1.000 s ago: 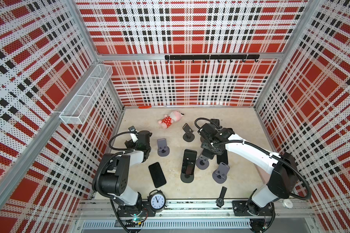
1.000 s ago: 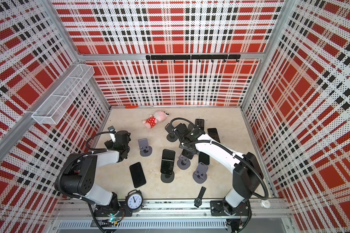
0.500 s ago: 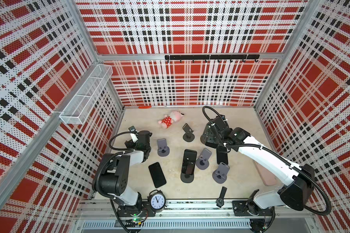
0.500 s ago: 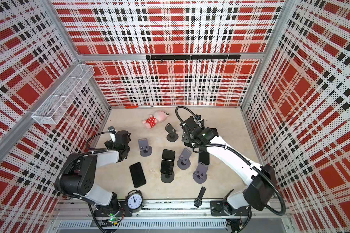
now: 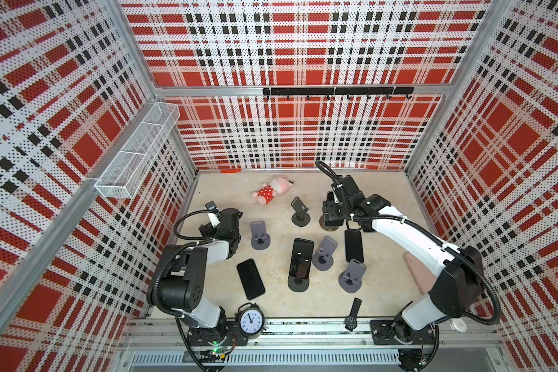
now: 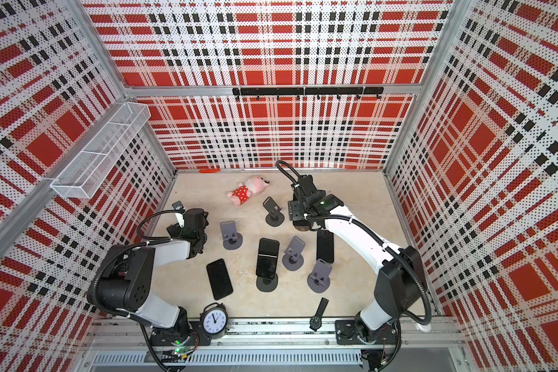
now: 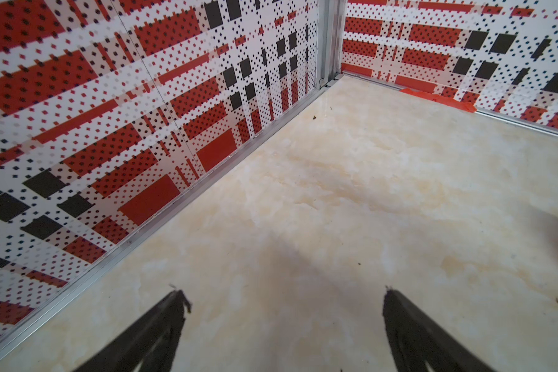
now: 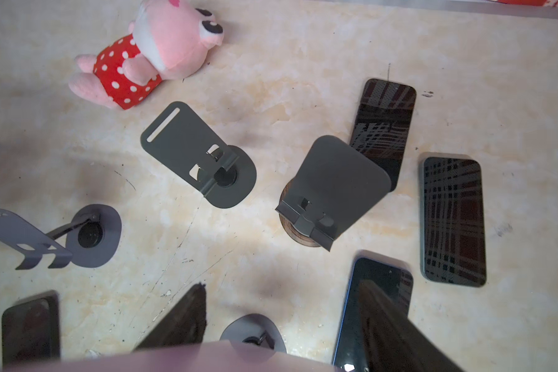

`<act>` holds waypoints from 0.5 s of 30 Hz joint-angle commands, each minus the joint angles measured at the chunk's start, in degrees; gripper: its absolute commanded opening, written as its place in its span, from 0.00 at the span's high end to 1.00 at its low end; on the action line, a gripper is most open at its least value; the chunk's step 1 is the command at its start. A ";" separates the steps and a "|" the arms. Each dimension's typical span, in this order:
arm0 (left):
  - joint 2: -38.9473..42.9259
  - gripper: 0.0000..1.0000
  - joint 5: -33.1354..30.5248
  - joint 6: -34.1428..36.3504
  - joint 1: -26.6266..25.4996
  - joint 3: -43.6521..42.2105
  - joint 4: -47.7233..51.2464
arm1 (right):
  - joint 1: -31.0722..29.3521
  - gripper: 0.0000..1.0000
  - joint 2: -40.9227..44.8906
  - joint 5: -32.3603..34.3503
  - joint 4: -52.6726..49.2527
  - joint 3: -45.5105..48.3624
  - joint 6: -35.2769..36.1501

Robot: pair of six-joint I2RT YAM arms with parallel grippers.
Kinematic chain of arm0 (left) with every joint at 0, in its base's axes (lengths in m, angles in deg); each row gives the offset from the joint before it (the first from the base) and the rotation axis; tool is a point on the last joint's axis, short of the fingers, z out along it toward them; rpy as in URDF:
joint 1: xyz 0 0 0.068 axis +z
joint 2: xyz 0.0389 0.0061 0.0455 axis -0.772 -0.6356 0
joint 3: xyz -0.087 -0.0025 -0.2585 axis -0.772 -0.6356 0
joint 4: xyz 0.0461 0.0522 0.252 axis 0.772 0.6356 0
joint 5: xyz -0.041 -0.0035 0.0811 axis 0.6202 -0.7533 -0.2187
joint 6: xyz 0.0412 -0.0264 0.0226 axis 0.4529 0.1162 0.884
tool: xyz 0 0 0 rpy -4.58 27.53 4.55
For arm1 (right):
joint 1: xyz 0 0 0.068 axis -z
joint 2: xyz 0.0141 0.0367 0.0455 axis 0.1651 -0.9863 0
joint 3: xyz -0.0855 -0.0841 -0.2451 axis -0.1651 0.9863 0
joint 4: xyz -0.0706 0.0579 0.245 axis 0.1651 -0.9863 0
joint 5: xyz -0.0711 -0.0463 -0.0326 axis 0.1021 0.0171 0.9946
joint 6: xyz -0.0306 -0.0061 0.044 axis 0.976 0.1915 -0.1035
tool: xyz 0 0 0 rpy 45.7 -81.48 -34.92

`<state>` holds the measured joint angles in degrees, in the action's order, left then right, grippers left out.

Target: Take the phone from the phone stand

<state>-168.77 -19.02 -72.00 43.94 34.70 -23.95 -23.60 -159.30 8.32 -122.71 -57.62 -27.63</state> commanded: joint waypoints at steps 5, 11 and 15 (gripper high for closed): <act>-0.71 0.02 0.36 0.60 0.10 1.34 0.25 | 1.20 0.37 -6.08 -10.71 5.74 -3.86 14.80; -0.08 0.02 0.83 0.35 0.48 0.78 0.18 | 1.20 0.36 -8.98 -16.53 10.60 -2.46 18.69; -0.04 0.02 0.84 0.33 0.50 0.72 0.18 | 1.15 0.36 -9.19 -18.78 12.06 -0.22 21.56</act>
<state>-168.79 -18.41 -71.98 44.12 34.70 -23.80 -22.48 -168.69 -6.82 -114.86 -58.89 -10.54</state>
